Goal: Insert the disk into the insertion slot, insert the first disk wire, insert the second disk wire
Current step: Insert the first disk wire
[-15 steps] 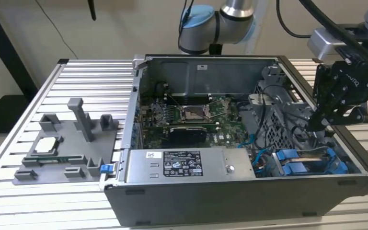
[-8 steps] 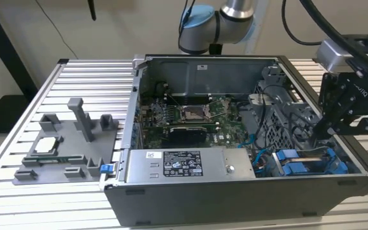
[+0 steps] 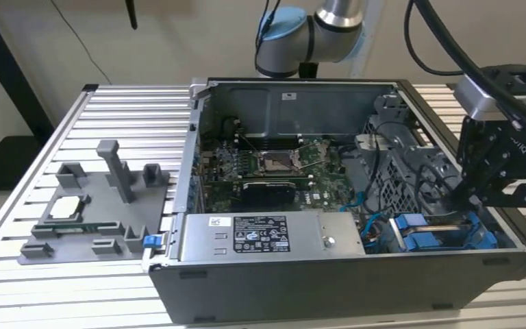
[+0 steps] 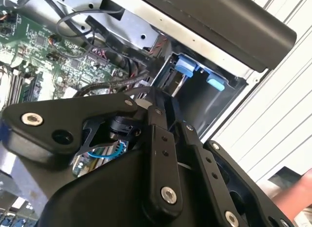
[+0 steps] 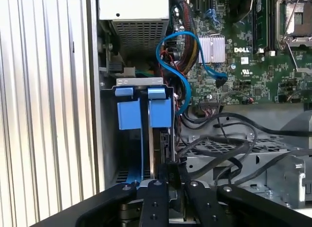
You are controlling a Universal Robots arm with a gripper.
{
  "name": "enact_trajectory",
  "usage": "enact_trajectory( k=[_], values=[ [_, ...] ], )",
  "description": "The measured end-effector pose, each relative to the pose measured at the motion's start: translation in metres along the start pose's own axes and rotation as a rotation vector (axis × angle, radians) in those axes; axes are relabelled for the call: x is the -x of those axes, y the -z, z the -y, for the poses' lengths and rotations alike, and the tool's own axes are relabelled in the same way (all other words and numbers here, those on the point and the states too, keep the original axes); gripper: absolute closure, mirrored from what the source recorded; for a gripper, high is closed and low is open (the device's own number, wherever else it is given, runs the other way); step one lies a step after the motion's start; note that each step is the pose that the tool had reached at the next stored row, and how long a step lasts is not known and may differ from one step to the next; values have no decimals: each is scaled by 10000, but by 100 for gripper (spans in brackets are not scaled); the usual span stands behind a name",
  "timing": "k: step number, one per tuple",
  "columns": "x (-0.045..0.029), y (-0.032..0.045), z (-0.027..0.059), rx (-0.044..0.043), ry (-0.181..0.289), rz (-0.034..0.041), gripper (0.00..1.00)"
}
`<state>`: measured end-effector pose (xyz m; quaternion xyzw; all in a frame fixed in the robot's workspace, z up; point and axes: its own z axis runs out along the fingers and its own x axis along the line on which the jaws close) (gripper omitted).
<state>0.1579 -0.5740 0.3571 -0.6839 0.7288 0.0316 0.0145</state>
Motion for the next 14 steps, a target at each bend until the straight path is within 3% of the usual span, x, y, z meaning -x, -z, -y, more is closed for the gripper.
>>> enact_trajectory(
  k=[14],
  values=[
    [-7, -126, 48, 2, 30, 1, 100]
  ],
)
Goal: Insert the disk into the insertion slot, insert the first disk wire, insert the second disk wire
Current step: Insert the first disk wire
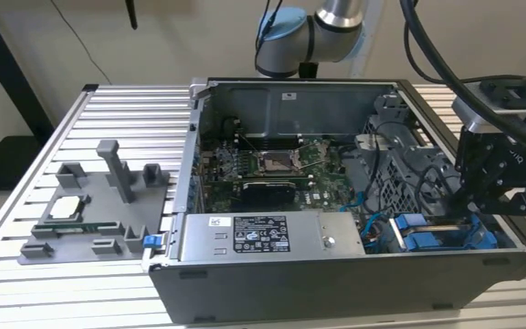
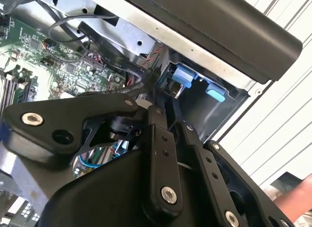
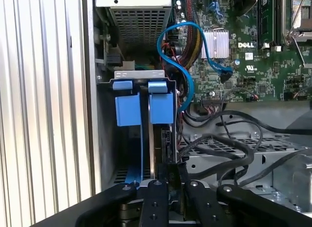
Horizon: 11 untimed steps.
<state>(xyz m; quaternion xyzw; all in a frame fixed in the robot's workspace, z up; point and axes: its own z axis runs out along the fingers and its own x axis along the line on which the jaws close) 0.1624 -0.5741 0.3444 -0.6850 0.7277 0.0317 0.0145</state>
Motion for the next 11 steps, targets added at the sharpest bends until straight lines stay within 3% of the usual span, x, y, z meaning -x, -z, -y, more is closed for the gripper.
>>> enact_trajectory(
  k=[11],
  values=[
    [-3, -49, 14, -1, 0, -8, 100]
  ],
)
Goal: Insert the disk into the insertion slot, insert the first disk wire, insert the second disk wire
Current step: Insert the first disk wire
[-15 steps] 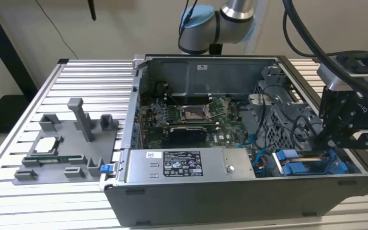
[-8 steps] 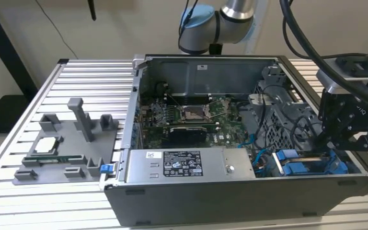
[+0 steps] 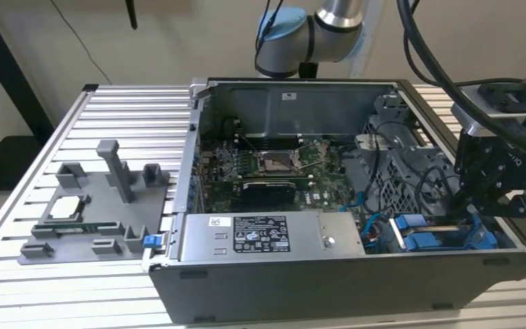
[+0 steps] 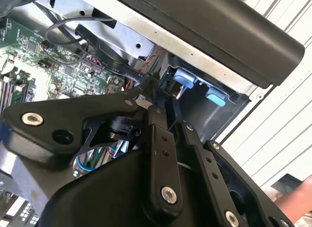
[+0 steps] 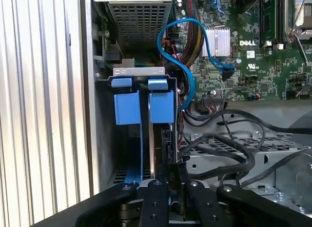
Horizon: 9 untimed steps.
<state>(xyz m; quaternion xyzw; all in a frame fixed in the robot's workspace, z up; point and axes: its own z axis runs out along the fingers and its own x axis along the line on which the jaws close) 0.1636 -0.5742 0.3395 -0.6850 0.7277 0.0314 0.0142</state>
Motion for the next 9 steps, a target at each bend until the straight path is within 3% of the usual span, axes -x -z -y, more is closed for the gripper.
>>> enact_trajectory(
  k=[3, 9],
  values=[
    [-4, -43, 3, -2, 4, 21, 100],
    [-6, -102, 3, -2, 6, -4, 100]
  ],
)
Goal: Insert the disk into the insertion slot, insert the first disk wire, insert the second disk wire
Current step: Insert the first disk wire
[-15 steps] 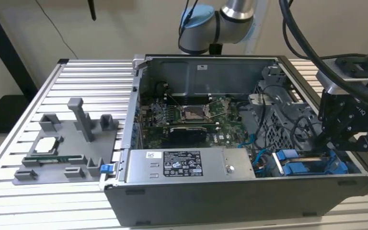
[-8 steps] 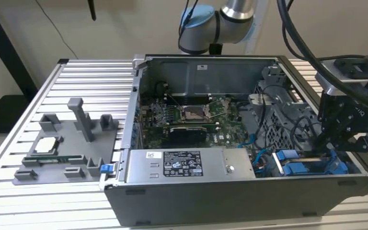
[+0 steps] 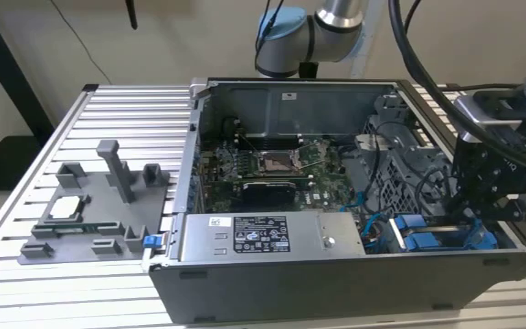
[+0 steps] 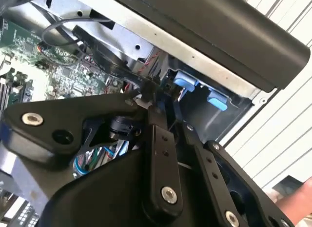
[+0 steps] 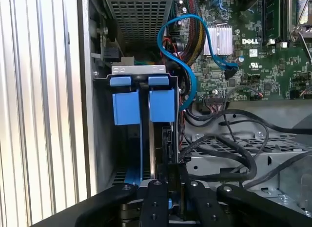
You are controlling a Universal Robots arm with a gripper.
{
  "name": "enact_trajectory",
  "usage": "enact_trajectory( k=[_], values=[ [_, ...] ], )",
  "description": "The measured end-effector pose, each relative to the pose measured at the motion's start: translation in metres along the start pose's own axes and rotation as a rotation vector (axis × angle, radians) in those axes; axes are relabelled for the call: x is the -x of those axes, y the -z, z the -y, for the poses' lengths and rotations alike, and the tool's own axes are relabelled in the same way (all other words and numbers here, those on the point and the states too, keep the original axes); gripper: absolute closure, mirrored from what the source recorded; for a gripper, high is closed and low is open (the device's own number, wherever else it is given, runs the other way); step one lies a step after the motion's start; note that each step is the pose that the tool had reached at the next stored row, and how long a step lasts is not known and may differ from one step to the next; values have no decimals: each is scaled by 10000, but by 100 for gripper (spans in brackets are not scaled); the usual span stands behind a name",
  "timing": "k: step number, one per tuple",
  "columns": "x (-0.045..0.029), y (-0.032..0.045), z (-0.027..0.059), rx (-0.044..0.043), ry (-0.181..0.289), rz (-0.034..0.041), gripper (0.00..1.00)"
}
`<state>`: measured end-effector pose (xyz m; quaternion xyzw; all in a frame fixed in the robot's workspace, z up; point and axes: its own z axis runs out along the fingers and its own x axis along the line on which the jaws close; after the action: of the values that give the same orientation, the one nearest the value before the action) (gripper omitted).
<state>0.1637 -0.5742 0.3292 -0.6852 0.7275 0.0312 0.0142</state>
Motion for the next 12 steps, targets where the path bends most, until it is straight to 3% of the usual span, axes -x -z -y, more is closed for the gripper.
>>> enact_trajectory(
  k=[2, 5, 6, 12],
  values=[
    [2, 8, -1, 0, 0, 8, 100],
    [9, 139, -5, 1, -2, 15, 100],
    [12, 183, -6, 1, -2, 11, 0],
    [32, 450, -12, -3, 0, 11, 0]
  ],
)
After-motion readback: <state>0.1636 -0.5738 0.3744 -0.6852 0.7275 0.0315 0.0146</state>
